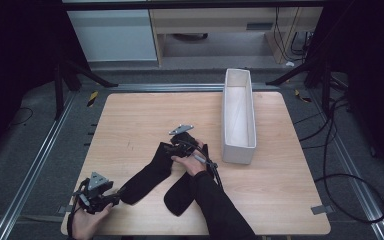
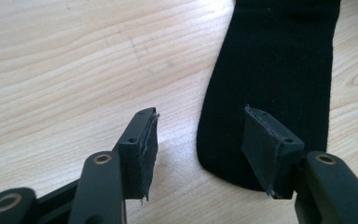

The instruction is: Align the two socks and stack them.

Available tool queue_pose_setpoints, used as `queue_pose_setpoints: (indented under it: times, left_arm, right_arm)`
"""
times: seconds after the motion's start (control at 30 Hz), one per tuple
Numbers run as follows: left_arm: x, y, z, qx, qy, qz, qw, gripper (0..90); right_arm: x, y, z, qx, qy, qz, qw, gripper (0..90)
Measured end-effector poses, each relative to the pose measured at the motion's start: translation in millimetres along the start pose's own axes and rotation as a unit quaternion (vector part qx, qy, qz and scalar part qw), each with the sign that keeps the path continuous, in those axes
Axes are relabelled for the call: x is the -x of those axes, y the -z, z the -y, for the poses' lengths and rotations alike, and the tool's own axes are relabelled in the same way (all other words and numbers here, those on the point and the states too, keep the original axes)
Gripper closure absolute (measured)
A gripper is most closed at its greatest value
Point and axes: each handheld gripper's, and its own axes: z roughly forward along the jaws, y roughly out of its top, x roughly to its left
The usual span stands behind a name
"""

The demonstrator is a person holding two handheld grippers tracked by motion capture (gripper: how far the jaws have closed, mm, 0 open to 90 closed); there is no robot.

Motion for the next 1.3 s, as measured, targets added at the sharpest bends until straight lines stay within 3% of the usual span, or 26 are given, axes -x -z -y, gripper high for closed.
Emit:
queue_pose_setpoints:
  times: [0.1, 0.3, 0.43, 0.53, 0.63, 0.67, 0.83, 0.93, 1.17, 1.3]
  left_arm:
    - [0.0, -5.0, 0.7, -0.014, -0.006, 0.002, 0.9999, 43.3]
    - [2.0, -8.8, 2.0, -0.031, -0.010, 0.008, 0.9994, 47.5]
    - [4.3, -9.7, 1.2, -0.034, -0.003, 0.011, 0.9994, 55.8]
    - [7.2, -9.8, -0.4, -0.040, 0.000, 0.003, 0.9992, 62.8]
    - [9.0, -10.1, -1.8, -0.045, 0.001, -0.003, 0.9990, 68.5]
    - [11.3, -10.6, -3.2, -0.048, 0.001, -0.005, 0.9988, 77.7]
    - [16.2, -10.2, -5.1, -0.052, -0.010, -0.012, 0.9985, 85.8]
    - [15.7, -5.7, -6.1, -0.038, 0.002, 0.003, 0.9993, 86.1]
    - [27.1, 15.3, -16.3, 0.020, 0.005, 0.027, 0.9994, 86.3]
    - [39.9, 21.3, -22.3, 0.037, -0.007, 0.045, 0.9983, 86.3]
  right_arm:
    - [-1.6, -6.8, 2.5, -0.010, 0.008, 0.002, 0.9999, 42.2]
    - [1.3, -16.3, 7.9, -0.026, -0.001, 0.003, 0.9996, 48.7]
    - [0.3, -15.3, 7.7, -0.029, -0.001, 0.001, 0.9996, 57.0]
    - [-2.2, -13.3, 7.6, -0.034, -0.006, -0.006, 0.9994, 68.7]
    - [-3.5, -12.5, 6.8, -0.040, -0.013, -0.010, 0.9991, 73.6]
    - [-3.8, -12.0, 6.1, -0.044, -0.025, -0.017, 0.9986, 77.8]
    - [-7.5, -7.6, 7.2, -0.033, -0.023, -0.024, 0.9989, 79.5]
    - [-11.5, 2.9, 3.0, -0.013, -0.014, -0.040, 0.9990, 79.5]
    - [-15.2, 36.1, -10.6, 0.034, -0.001, -0.059, 0.9977, 79.4]
    - [-12.5, 53.6, -12.3, 0.048, 0.005, -0.057, 0.9972, 79.3]
